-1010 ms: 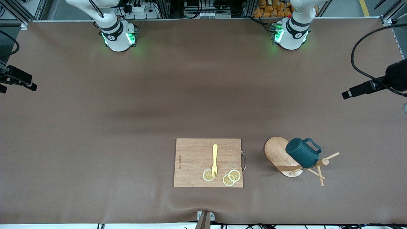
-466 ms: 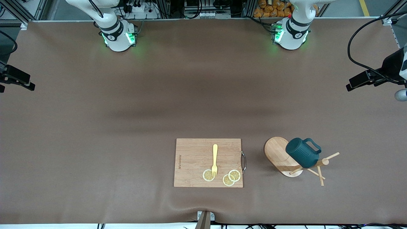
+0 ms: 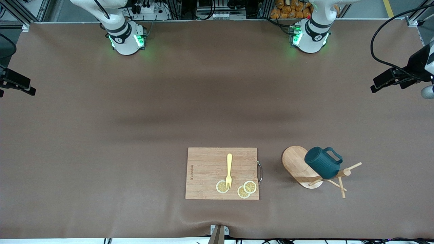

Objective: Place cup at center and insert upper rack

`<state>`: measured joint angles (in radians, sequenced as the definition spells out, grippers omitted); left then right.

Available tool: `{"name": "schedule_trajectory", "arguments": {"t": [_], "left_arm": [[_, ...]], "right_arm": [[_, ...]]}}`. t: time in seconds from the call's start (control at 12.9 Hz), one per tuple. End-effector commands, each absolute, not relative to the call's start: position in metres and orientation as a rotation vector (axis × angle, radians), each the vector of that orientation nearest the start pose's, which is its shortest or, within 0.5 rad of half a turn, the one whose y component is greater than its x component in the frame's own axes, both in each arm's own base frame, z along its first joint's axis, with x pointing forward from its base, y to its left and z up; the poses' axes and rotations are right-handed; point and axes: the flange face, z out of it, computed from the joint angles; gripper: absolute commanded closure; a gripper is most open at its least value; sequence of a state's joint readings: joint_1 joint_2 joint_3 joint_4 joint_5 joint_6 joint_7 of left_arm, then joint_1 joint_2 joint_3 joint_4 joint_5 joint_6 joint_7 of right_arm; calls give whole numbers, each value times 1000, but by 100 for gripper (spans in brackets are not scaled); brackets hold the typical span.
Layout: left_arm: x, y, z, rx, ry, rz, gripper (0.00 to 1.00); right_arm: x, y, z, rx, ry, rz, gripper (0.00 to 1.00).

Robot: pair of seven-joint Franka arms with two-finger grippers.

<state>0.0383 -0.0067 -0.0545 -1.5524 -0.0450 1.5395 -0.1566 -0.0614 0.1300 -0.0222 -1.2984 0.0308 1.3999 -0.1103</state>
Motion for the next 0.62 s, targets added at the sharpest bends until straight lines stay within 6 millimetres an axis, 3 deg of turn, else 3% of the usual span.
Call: {"name": "schedule_trajectory", "arguments": {"t": [0.0,0.31,0.54], "left_arm": [[542,-6,645,-3153,-142,-30,0],[538,-6,657,-3113,-135,-2,0],[535,-5,656,-3098,-134,27,0]], "right_arm": [[567,-46,677,-3118,-50,16,0],[562,-41,681,-3114,-58,68,0],[563,-50,677,-3113,-46,77,0]]}}
